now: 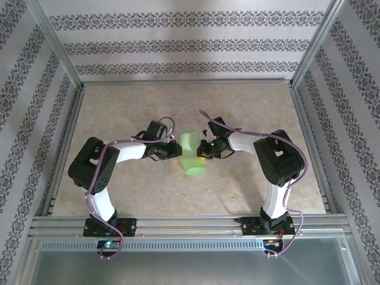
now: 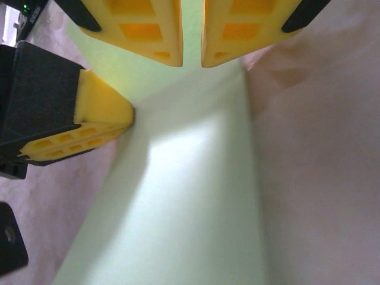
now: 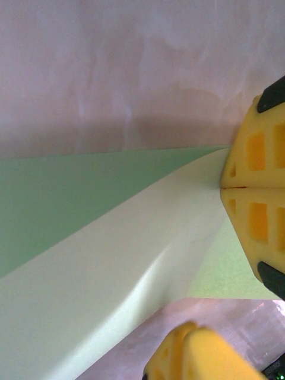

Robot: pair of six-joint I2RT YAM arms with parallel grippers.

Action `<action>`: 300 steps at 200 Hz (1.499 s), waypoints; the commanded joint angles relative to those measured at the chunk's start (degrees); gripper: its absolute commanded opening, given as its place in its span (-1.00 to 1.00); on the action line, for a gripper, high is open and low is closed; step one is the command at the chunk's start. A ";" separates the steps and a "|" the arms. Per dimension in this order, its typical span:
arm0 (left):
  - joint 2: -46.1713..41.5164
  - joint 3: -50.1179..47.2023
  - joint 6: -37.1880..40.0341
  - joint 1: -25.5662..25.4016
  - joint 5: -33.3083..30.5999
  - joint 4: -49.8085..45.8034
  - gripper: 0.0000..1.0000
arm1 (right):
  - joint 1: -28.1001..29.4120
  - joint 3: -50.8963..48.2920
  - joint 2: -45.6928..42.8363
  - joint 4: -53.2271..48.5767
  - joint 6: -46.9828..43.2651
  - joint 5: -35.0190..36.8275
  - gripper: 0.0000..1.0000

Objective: Fold a paper plane with a square sheet of paper (fold left side to right side)
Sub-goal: Hold the square sheet of paper at the center of the table.

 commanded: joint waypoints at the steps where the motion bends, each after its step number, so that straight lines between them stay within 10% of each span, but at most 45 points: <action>1: 3.66 3.01 -1.22 -1.87 1.39 3.15 -0.68 | 0.68 -1.36 3.61 -7.26 -0.53 5.96 -1.00; 165: 8.07 3.86 3.66 -2.46 -0.98 -3.15 -0.69 | 1.03 5.23 -3.12 -2.60 2.02 0.35 -1.00; 300: 8.25 4.12 4.19 -2.46 -0.79 -3.80 -0.69 | 2.53 11.89 10.23 5.75 5.78 -0.09 -1.00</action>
